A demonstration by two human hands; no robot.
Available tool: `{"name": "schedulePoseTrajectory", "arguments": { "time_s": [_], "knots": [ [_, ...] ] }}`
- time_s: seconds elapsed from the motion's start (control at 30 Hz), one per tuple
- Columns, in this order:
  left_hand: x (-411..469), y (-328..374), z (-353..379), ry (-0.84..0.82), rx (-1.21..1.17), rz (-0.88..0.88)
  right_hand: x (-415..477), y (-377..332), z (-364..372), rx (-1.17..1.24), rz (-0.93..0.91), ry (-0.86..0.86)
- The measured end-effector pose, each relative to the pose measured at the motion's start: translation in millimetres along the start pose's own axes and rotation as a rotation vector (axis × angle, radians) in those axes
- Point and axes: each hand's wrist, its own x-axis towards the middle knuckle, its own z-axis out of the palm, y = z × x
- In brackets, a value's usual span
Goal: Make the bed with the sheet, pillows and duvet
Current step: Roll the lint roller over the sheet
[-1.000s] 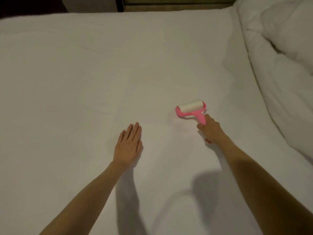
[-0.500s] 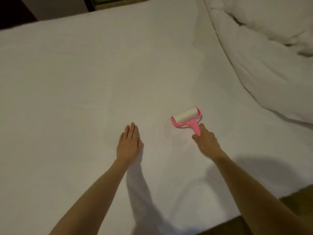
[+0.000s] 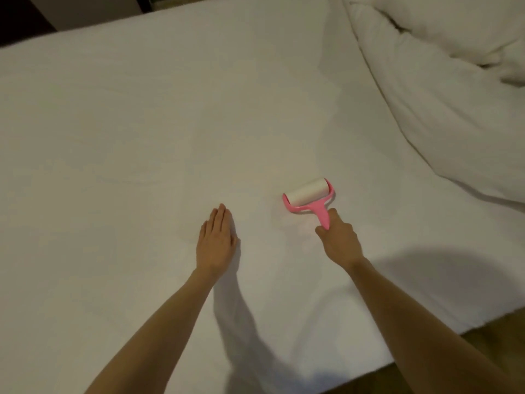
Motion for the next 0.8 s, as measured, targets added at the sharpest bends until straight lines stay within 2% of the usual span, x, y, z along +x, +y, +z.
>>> {"name": "schedulePoseTrajectory", "arguments": {
  "time_s": [0.37, 0.8],
  "knots": [
    [50, 6, -8, 0.083, -0.087, 0.02, 85, -73, -14, 0.116, 0.039, -0.006],
    [184, -37, -56, 0.164, -0.094, -0.025, 223, -177, -43, 0.155, -0.004, 0.067]
  ]
}}
